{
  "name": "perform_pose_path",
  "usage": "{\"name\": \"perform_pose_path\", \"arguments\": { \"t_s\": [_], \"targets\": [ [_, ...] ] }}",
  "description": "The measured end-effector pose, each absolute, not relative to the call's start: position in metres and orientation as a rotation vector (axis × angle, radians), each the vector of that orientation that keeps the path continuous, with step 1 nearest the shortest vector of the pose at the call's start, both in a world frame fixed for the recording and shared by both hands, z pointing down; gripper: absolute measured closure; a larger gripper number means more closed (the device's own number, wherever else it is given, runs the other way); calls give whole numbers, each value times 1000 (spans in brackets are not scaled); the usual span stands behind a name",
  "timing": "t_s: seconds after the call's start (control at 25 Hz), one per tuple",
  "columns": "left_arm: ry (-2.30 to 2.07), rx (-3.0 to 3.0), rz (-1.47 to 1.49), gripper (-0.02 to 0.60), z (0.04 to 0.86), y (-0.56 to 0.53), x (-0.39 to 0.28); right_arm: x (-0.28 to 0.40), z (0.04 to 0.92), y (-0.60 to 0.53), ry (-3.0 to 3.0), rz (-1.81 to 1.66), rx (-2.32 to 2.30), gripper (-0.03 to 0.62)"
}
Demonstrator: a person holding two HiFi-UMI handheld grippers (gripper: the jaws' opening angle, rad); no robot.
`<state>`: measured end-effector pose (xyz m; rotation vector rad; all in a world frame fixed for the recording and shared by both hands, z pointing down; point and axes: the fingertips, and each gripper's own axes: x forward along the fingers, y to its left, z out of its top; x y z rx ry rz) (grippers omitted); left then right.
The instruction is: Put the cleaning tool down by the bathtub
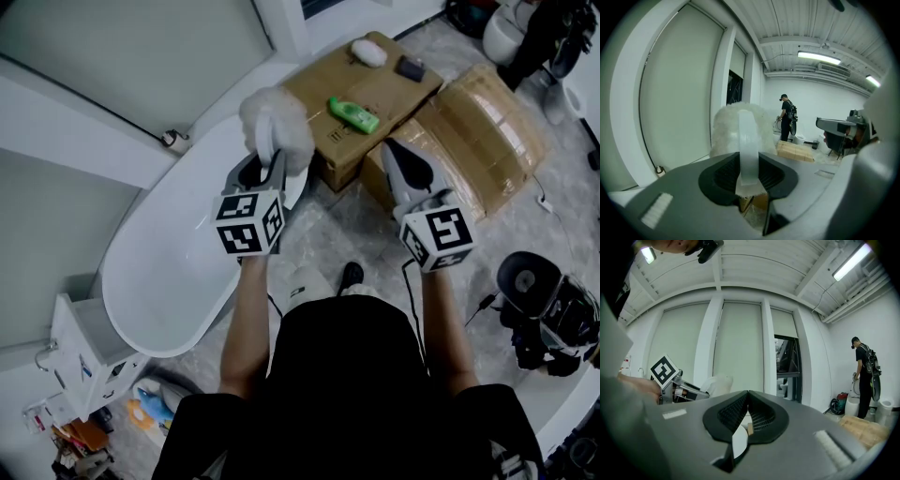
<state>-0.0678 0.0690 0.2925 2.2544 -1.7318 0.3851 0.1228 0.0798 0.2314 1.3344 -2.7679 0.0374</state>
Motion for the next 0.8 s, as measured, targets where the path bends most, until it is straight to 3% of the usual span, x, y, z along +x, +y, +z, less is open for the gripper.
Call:
{"name": "perform_pose_path", "arguments": {
  "t_s": [0.8],
  "targets": [
    [-1670,2244,421,488,315,-17,-58,127,249,1,-2727,84,1338,585]
  ]
}}
